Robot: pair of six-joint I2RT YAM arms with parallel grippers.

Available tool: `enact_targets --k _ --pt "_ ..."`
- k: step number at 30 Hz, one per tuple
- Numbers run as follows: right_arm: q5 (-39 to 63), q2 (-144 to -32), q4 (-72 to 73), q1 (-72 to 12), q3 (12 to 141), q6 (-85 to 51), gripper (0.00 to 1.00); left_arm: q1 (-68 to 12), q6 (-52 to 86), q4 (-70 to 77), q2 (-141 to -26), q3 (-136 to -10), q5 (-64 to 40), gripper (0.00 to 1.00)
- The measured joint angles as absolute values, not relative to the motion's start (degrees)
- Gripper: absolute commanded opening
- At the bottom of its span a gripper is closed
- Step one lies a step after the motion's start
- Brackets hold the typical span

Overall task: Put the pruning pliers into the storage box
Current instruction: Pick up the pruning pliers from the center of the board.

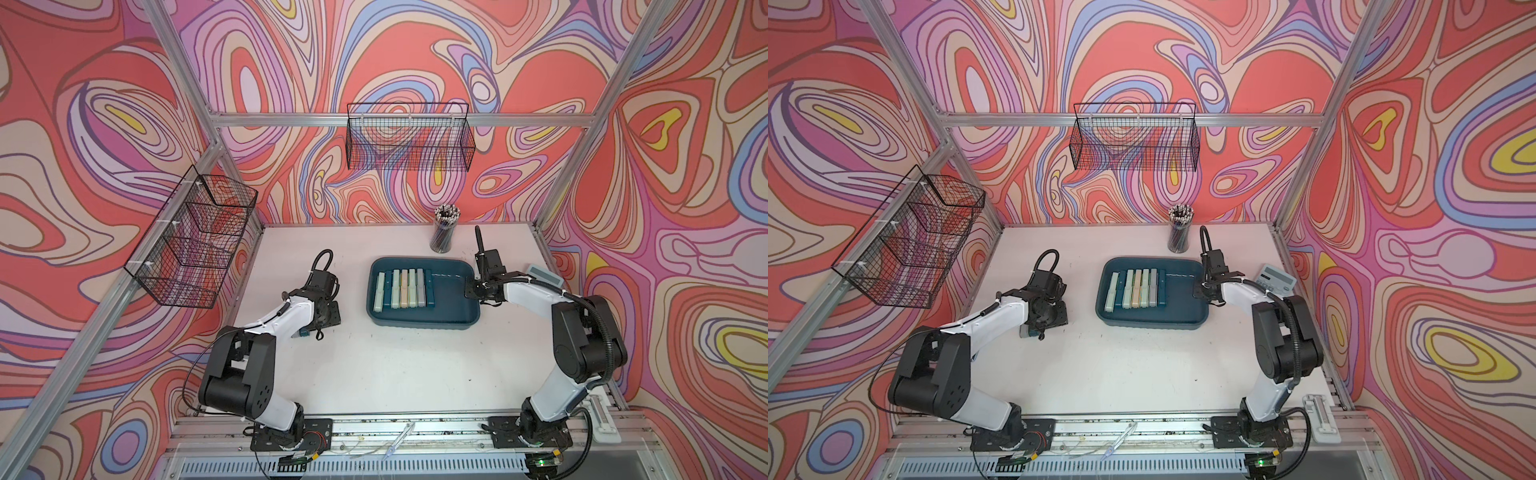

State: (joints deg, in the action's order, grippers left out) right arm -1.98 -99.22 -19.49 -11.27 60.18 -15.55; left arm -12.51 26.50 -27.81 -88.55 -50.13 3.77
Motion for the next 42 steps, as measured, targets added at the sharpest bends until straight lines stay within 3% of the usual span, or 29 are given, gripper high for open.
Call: enact_targets --k 14,29,35,42 --pt "-1.4 -99.2 -18.8 -11.3 60.2 -15.7 0.10 -12.4 22.5 -29.1 -96.3 -58.0 4.8 0.40" --pt "-0.8 -99.2 -17.8 -11.3 59.4 -18.1 0.09 -13.1 19.2 -31.0 -99.3 -62.0 6.9 0.15" --pt "-0.3 -96.3 -15.7 -11.4 55.1 -21.9 0.09 -14.5 18.0 -32.5 -97.4 -65.2 7.6 0.12" --pt "-0.4 -90.1 -11.7 -12.0 47.0 -28.9 0.10 -19.4 16.0 -34.8 -94.4 -77.5 8.1 0.12"
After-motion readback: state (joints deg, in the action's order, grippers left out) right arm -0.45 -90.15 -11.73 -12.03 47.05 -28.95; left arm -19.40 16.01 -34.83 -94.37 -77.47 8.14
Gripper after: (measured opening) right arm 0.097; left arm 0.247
